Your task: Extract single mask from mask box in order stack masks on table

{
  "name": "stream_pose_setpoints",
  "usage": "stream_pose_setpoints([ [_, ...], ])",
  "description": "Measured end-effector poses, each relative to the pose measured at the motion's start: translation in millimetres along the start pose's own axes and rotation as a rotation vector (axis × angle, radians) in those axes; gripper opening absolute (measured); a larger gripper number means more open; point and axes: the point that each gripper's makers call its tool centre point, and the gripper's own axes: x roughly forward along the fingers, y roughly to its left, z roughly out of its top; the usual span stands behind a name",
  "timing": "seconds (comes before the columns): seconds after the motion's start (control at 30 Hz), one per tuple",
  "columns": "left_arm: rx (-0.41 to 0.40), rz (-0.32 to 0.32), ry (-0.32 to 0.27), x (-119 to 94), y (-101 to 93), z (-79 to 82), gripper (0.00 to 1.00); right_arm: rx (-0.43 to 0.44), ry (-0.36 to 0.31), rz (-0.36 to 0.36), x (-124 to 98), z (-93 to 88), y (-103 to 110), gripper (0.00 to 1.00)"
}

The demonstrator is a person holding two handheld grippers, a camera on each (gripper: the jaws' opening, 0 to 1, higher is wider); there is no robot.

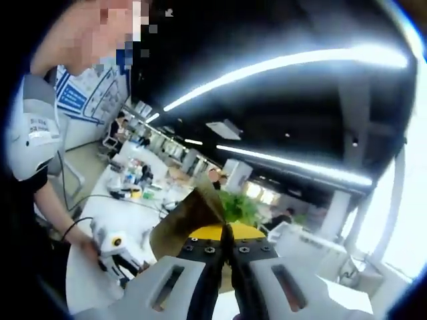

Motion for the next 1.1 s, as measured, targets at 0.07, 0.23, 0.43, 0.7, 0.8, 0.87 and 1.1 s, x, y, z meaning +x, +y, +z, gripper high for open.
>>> stream_pose_setpoints([
  [0.07, -0.001, 0.0, 0.0, 0, 0.2, -0.1, 0.31, 0.001, -0.003, -0.006, -1, 2.4, -2, 0.0],
  [0.23, 0.001, 0.001, 0.0, 0, 0.2, -0.2, 0.31, -0.007, -0.007, -0.024, -6, 9.3, -8, 0.0],
  [0.43, 0.0, 0.001, 0.0, 0, -0.5, -0.1, 0.31, -0.018, -0.015, -0.061, -17, 17.8, -19, 0.0],
  [0.7, 0.003, 0.003, 0.001, 0, -1.3, 0.1, 0.31, -0.019, 0.009, -0.087, -24, 19.7, -28, 0.0],
  [0.8, 0.003, 0.003, 0.001, 0, -1.5, 0.2, 0.31, -0.022, 0.013, -0.106, -29, 20.5, -33, 0.0],
  [0.87, 0.002, 0.003, 0.001, 0, -1.8, 0.3, 0.31, -0.02, 0.02, -0.122, -32, 19.6, -38, 0.0],
  [1.1, 0.002, 0.003, 0.0, 0, -2.5, 0.7, 0.31, -0.007, 0.046, -0.158, -38, 12.2, -47, 0.0],
])
